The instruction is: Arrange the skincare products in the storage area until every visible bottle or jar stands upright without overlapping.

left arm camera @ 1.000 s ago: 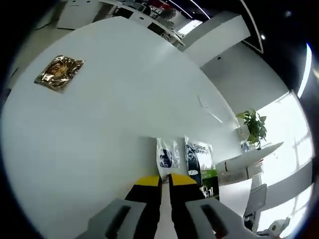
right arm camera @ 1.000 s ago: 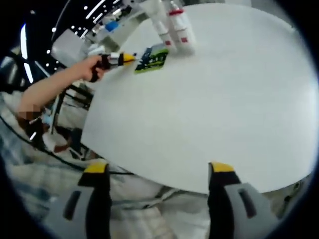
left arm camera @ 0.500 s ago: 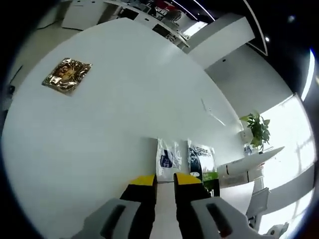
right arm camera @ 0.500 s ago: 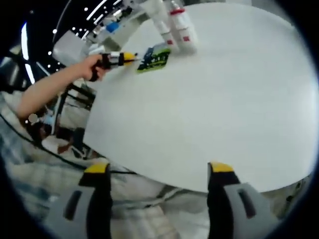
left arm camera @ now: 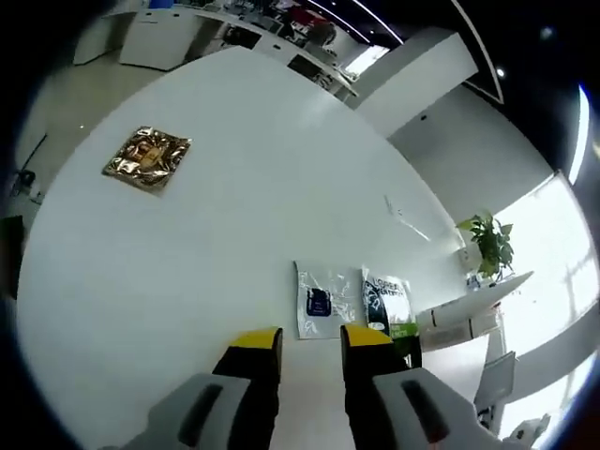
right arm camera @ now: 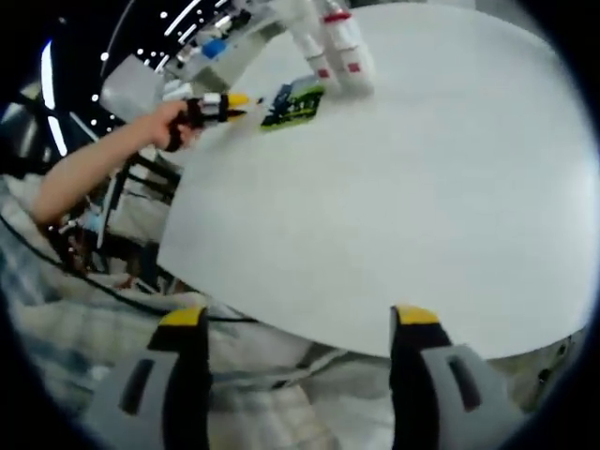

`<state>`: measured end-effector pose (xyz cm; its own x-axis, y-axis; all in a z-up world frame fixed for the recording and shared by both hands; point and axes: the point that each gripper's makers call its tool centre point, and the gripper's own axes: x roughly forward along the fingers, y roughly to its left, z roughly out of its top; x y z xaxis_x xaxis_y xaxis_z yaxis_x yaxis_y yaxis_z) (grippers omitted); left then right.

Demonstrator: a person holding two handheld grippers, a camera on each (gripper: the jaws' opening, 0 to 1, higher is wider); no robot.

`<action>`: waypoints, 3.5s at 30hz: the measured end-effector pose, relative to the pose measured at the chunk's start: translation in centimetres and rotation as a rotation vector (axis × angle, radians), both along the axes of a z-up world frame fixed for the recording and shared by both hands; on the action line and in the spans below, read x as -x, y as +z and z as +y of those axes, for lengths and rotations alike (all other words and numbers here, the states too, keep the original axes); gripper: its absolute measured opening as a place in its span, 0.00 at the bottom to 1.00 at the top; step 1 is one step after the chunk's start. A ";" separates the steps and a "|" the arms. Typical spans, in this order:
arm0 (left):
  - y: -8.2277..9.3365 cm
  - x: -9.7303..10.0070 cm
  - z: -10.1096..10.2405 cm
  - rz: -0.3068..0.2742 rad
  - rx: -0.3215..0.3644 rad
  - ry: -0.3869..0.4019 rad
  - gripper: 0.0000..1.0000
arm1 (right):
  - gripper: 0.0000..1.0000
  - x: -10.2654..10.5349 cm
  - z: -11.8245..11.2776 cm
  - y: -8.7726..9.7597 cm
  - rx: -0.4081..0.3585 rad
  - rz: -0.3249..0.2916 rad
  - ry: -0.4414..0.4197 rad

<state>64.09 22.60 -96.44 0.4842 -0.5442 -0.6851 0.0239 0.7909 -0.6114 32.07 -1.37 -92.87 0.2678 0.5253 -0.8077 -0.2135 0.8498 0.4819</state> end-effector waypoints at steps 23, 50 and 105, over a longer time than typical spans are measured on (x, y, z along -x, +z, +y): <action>-0.1 -9.4 12.2 -0.188 -0.460 0.004 0.64 | 0.78 -2.1 -0.6 -0.6 -0.001 -0.001 -0.174; 0.9 -7.1 10.9 -0.243 -0.558 -0.077 0.41 | 0.78 -2.1 -1.7 -0.8 -0.005 -0.005 -0.194; 7.1 25.0 -19.3 -0.483 -0.381 -0.810 0.41 | 0.27 -8.1 0.9 5.4 -0.686 -0.135 -0.080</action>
<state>39.14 3.35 -89.30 0.3381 -0.6175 -0.7102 0.8166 0.5677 -0.1048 40.12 -0.49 -87.52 0.4015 0.8788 -0.2578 -0.2592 0.3790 0.8884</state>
